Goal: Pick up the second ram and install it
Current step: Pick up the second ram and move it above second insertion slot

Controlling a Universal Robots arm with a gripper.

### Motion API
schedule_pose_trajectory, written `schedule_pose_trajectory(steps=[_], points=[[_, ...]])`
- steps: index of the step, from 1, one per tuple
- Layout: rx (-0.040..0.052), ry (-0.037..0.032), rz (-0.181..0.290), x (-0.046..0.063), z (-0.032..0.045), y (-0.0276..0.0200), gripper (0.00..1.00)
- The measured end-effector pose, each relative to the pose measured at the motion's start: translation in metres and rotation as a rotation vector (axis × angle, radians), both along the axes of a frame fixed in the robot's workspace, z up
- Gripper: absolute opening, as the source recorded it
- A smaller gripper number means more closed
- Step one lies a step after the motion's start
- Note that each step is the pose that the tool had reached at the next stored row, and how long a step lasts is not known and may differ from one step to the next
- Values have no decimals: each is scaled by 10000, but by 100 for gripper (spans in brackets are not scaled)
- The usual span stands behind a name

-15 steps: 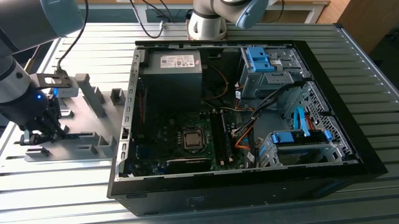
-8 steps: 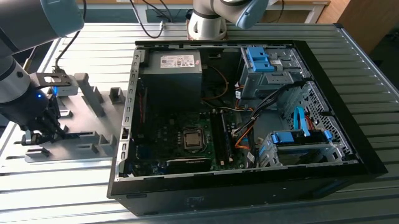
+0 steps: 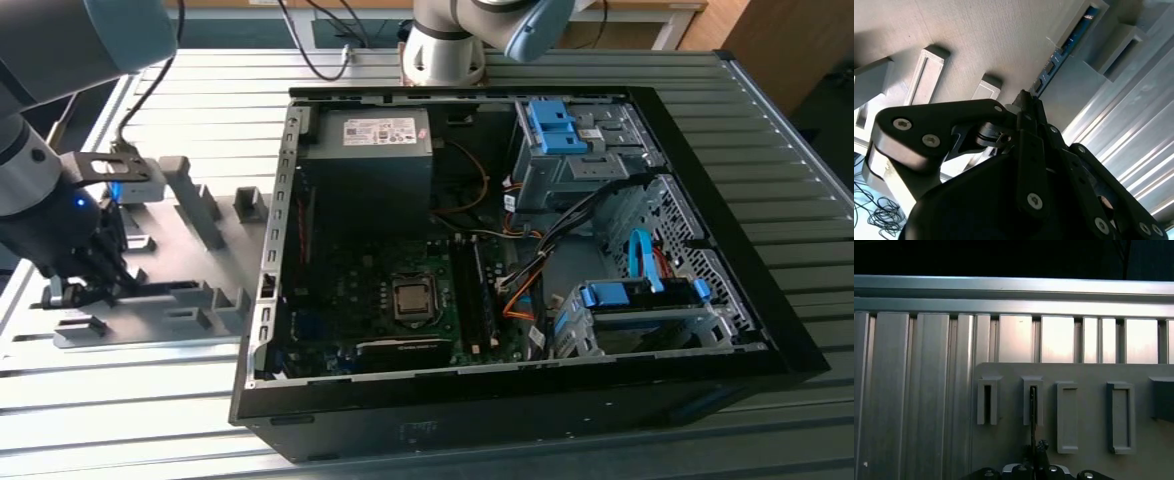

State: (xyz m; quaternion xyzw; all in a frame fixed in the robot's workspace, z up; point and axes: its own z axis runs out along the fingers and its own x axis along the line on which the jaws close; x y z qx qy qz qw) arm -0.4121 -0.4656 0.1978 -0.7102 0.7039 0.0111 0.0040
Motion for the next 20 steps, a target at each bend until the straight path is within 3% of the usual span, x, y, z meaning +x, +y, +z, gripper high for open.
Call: schedule_pose_trajectory(steps=[20], points=[[0,8,-3,0,434,0,14]])
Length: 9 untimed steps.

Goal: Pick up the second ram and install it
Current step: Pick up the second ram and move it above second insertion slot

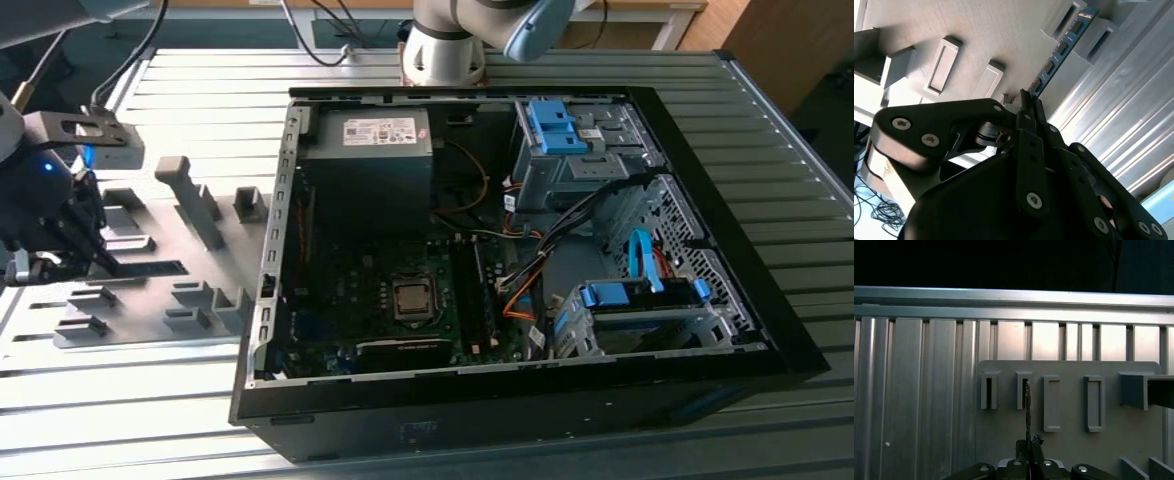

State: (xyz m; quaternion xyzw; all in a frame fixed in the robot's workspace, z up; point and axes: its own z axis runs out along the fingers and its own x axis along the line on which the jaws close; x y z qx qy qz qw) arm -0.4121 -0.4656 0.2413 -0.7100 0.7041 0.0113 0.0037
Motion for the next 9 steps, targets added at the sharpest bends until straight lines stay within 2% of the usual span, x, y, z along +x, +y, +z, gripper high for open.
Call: schedule_pose_trajectory(steps=[9], points=[[-2,4,0,0,215,0,14]])
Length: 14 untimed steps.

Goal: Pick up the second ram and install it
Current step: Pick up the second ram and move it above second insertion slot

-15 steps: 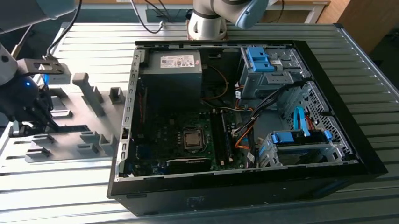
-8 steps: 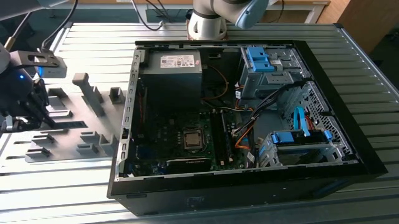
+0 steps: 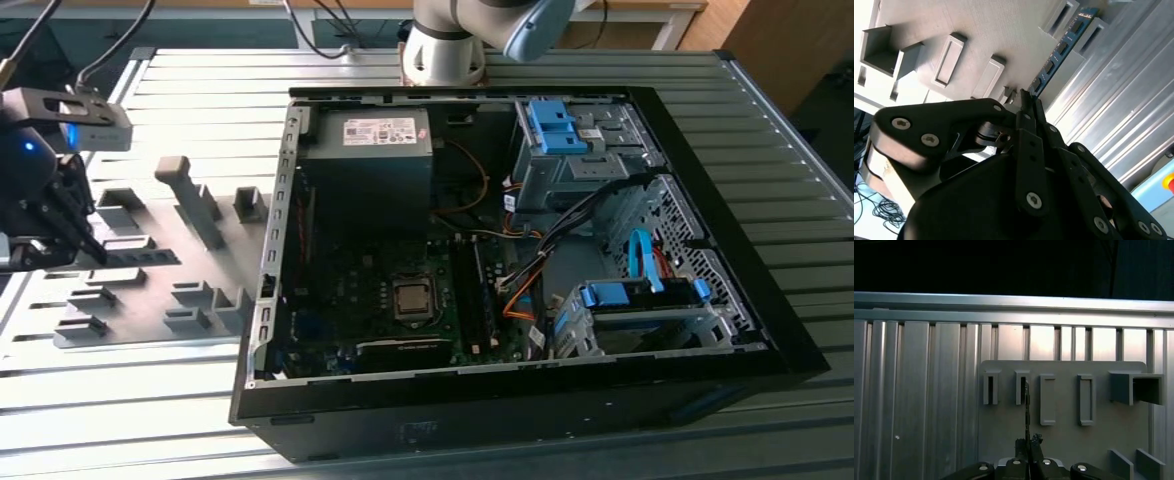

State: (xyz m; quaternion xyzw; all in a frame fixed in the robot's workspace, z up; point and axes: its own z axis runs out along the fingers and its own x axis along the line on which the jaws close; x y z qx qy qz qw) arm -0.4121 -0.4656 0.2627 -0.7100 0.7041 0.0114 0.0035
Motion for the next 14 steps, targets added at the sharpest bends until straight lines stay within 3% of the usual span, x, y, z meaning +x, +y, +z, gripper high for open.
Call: schedule_pose_trajectory(steps=[5,14], points=[[-2,1,0,0,107,0,14],[-4,6,0,0,120,0,14]])
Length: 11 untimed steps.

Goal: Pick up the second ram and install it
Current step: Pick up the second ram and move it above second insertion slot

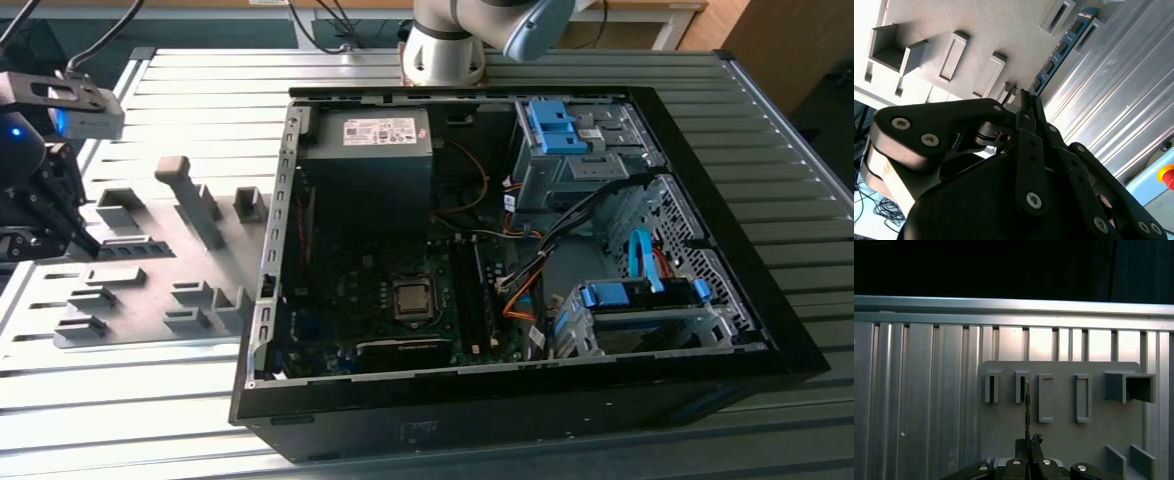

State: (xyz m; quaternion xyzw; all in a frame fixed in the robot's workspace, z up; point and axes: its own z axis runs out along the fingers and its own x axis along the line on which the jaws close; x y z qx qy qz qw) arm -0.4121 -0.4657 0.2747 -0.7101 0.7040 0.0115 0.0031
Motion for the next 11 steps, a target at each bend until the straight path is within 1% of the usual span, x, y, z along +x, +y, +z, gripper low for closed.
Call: schedule_pose_trajectory(steps=[4,11], points=[[3,-4,0,0,24,0,14],[2,-3,0,0,42,1,14]])
